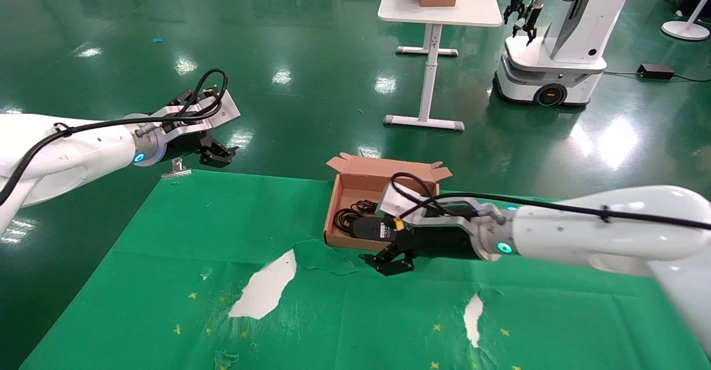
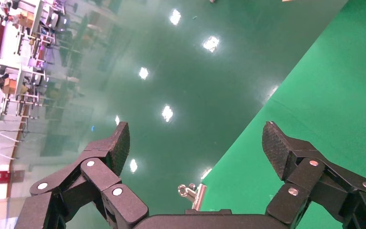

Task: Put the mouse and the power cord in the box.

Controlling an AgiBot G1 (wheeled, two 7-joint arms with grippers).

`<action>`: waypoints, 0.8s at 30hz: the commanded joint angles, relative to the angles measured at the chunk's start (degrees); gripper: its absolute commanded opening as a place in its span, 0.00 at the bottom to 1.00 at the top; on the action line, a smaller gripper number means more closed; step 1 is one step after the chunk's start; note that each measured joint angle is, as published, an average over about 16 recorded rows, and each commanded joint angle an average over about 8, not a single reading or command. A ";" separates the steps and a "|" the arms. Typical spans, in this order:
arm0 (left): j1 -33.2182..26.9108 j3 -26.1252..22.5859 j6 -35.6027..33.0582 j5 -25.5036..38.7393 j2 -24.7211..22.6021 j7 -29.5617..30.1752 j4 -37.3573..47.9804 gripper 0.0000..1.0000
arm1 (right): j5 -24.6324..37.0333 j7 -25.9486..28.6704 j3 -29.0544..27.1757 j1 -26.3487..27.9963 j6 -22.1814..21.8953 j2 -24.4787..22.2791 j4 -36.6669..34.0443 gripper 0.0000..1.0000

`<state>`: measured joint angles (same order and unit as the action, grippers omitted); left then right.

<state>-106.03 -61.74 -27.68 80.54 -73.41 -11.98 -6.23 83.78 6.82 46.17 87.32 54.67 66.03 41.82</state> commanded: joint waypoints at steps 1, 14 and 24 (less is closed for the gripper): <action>0.00 0.00 0.00 0.00 0.00 0.01 0.00 1.00 | -1.97 0.18 -1.42 -1.21 1.46 -1.46 1.49 1.00; 3.11 3.19 -4.06 -2.73 2.69 1.58 -4.66 1.00 | -14.77 1.38 -10.63 -9.08 10.93 -10.93 11.19 1.00; 10.56 10.85 -13.78 -9.21 9.12 5.39 -15.95 1.00 | -24.67 2.31 -17.74 -15.16 18.26 -18.25 18.69 1.00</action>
<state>-95.47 -50.89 -41.46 71.33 -64.29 -6.59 -22.19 59.11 9.14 28.42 72.16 72.93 47.78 60.51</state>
